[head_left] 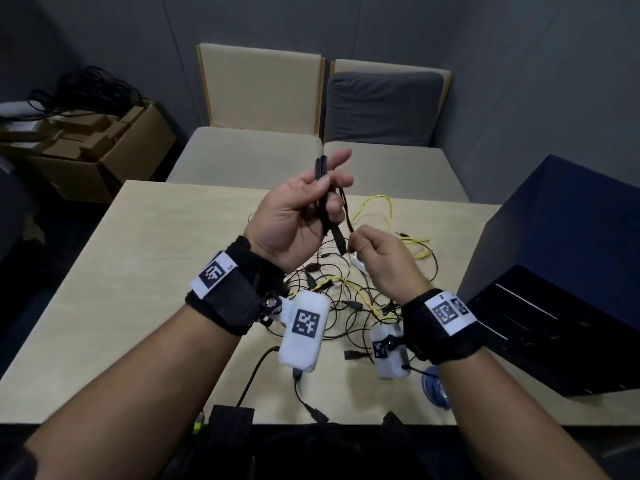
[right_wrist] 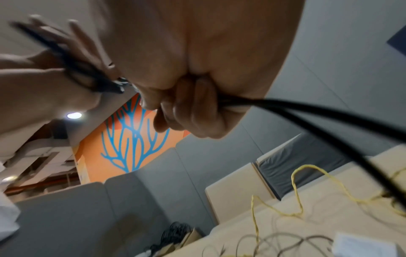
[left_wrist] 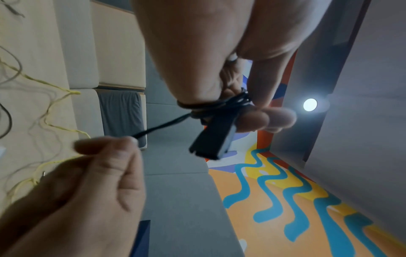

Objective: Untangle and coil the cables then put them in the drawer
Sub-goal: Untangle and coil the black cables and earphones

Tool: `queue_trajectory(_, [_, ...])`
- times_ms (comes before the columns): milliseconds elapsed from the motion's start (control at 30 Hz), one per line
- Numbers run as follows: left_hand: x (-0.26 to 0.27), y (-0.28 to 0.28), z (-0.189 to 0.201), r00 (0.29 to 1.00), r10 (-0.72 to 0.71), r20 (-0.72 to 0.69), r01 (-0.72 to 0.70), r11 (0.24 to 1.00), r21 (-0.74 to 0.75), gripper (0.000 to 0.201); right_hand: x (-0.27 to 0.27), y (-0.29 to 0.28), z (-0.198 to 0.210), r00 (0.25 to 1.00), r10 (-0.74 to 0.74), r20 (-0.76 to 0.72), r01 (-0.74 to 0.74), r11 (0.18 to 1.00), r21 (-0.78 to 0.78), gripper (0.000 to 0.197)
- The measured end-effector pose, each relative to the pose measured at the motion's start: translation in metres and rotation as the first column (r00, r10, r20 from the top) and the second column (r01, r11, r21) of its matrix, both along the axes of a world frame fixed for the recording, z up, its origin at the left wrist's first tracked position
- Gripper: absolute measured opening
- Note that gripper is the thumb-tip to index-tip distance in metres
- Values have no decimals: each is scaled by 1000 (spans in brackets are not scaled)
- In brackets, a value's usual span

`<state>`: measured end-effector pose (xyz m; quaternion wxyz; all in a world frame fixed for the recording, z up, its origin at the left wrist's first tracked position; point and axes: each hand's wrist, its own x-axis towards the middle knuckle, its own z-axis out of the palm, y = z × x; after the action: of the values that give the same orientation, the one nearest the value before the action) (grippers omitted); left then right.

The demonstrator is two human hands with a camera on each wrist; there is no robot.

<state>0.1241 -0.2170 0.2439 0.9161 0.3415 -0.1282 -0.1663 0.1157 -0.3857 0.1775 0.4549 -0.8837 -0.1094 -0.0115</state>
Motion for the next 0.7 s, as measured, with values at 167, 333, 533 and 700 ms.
queue_trajectory(167, [5,-3,-3,990,130,-55,-128,991,36,39,-20,16,-15,994,90,-54,-92,996,-21,26])
queue_trajectory(333, [14,-3,-15,965,261,-34,-257,962,92,38,-30,23,-22,986,128,-109,-141,983,-117,33])
queue_trajectory(533, [23,11,-34,905,421,65,-421,860,287,53,-44,10,-13,977,177,-118,-192,973,-129,32])
queue_trajectory(700, [30,24,-47,866,435,246,-496,690,527,50,-53,-1,5,967,225,-115,-236,968,-86,22])
